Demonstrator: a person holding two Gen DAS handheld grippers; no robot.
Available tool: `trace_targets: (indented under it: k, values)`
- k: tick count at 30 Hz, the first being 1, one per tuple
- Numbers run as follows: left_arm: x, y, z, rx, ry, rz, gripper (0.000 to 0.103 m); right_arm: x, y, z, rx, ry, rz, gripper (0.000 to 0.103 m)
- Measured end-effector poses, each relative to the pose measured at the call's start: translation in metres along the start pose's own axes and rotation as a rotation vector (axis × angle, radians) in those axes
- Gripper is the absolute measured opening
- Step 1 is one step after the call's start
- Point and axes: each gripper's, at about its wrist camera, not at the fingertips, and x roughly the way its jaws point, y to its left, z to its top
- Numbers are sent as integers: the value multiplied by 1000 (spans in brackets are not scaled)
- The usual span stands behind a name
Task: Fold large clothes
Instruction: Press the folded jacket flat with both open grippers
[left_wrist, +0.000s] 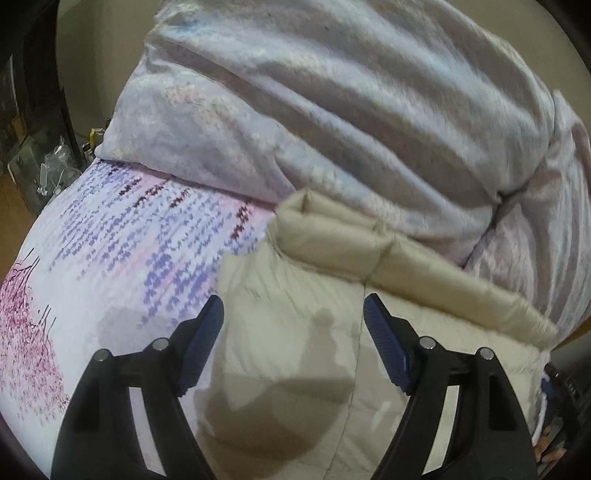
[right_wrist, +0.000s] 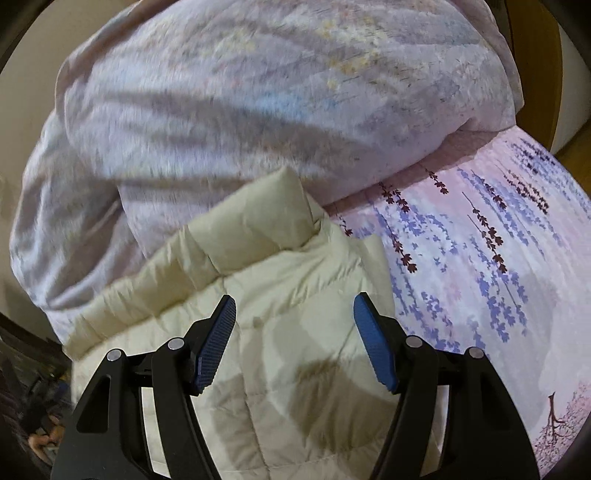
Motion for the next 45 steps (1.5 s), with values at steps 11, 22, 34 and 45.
trace_targets:
  k: [11, 22, 34, 45]
  values:
    - [40, -33, -16, 162, -30, 132, 78, 34, 25, -10, -224, -51, -214, 74]
    - [63, -30, -9, 168, -31, 176, 82, 54, 16, -13, -223, -73, -244, 83]
    - [85, -28, -12, 142, -43, 184, 93, 72, -2, -16, -150, -78, -247, 96]
    - [89, -33, -17, 115, -49, 178, 95, 73, -2, -16, -152, -78, -253, 98]
